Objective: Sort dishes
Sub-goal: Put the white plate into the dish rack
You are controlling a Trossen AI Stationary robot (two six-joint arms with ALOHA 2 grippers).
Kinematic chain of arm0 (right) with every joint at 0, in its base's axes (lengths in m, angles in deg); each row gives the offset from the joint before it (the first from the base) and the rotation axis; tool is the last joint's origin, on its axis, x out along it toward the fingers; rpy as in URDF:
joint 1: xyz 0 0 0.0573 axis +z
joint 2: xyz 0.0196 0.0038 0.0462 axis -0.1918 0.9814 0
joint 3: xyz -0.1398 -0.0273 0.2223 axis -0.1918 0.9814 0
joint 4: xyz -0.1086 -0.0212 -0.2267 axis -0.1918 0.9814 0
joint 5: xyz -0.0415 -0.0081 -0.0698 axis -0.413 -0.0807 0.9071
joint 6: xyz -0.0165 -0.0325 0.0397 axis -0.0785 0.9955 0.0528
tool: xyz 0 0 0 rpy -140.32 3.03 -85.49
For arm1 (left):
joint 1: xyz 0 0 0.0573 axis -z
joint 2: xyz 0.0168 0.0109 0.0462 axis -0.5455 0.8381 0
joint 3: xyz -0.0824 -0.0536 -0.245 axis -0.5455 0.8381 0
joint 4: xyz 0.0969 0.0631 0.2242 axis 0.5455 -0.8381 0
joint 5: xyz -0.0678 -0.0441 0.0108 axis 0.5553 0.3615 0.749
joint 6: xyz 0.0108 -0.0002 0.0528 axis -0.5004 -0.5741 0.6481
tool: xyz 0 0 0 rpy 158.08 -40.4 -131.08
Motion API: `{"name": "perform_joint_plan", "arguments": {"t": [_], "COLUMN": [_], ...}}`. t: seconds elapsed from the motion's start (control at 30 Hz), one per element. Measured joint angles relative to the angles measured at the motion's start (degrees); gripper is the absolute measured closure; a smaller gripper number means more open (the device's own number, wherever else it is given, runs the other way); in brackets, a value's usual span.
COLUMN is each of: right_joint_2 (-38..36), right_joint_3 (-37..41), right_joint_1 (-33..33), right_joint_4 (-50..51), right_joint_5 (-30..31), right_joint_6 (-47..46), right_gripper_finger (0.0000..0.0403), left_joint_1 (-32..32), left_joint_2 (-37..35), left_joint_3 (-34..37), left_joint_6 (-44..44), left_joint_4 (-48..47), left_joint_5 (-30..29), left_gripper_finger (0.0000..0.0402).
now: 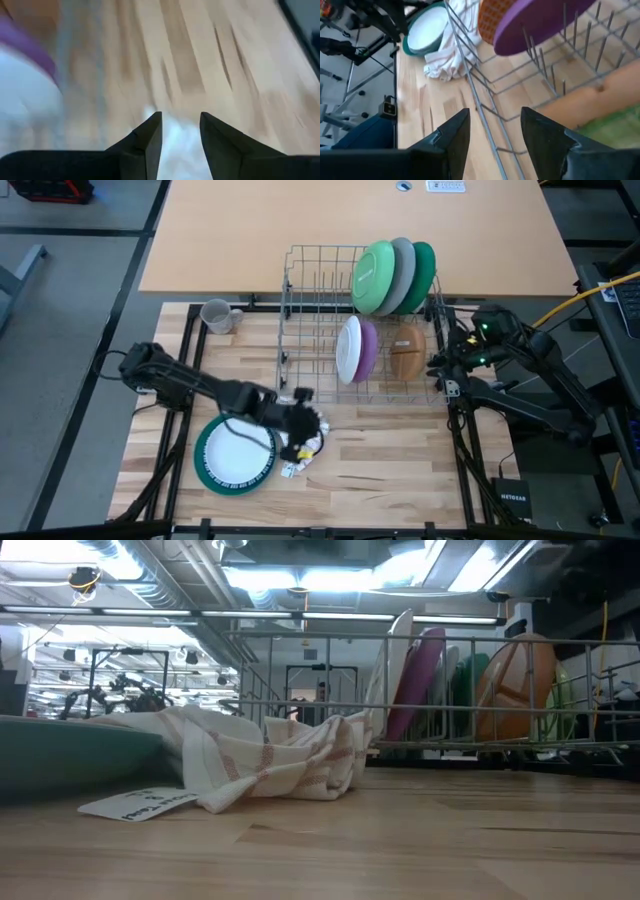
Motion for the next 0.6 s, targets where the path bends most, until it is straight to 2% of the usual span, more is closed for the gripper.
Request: {"name": "perform_joint_plan", "arguments": {"t": [0.2, 0.33, 0.43, 0.6], "right_joint_2": [-2.4, -3.4, -3.6, -3.6], "right_joint_3": [0.0, 0.0, 0.0, 0.0], "right_joint_1": [0.0, 0.0, 0.0, 0.0], "right_joint_4": [-2.0, -3.9, -6.0, -10.4], "right_joint_5": [0.0, 0.0, -1.2, -6.9], "right_joint_6": [0.0, -0.3, -1.4, -4.9], "right_gripper_finger": [0.0223, 0.0223, 0.0223, 0.0223], "left_joint_1": [6.6, 10.7, 13.2, 16.6], "left_joint_2": [0.3, 0.6, 0.6, 0.7], "left_joint_3": [0.0, 0.0, 0.0, 0.0], "left_joint_6": [-24.0, -40.1, -45.7, -50.2], "left_joint_4": [-18.0, -23.1, -23.9, -23.7], "left_joint_5": [0.2, 0.2, 0.2, 0.2], "left_gripper_finger": [0.0279, 0.0279, 0.0279, 0.0279]}}
